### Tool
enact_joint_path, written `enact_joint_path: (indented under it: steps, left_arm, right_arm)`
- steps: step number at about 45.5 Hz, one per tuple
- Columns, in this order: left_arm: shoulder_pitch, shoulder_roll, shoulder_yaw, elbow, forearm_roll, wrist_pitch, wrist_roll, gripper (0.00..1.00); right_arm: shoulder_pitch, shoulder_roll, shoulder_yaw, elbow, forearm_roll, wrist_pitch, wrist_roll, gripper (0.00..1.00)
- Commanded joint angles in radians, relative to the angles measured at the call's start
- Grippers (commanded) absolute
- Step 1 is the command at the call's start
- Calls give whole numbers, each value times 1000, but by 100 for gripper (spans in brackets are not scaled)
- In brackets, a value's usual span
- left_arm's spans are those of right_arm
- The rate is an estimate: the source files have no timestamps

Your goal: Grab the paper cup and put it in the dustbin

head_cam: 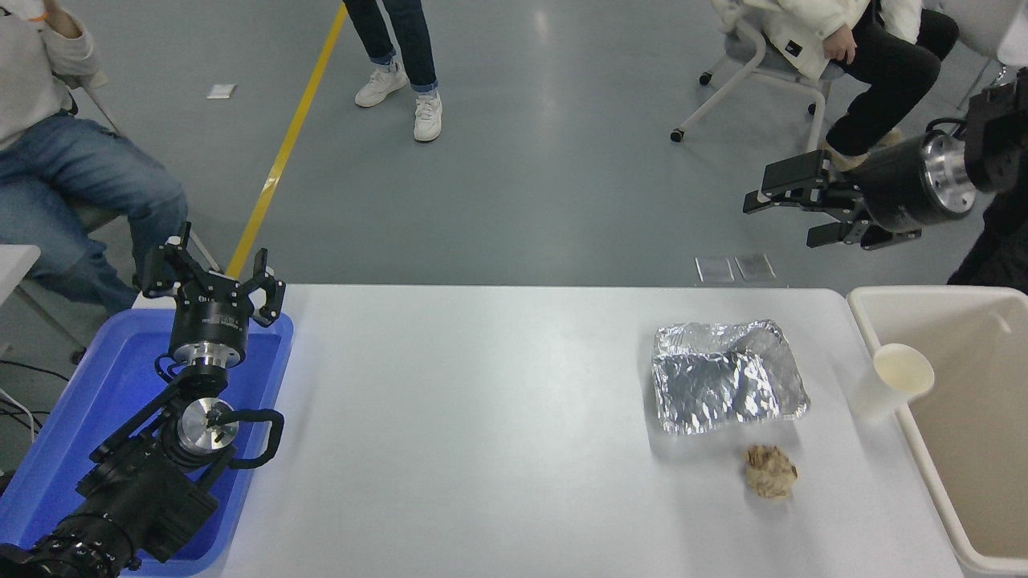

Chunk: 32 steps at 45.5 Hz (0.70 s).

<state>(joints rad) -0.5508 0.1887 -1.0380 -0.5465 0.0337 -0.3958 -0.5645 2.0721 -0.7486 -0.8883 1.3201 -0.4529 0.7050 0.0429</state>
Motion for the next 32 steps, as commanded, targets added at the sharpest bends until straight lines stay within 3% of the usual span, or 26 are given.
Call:
enact_joint_path:
  steps: [1,13,32]
  left_arm:
    - [0,0,0,-1,0,0,0,99]
    - [0,0,0,0,-1,0,-1,99]
    - [0,0,0,0,-1,0,-1,99]
  right_arm:
    - [288,0,-224,240,-47,80,5,100]
    - [459,48,-351,409,-40,80,5,100]
    - [454,118,-382,398,-41,80,-5,100]
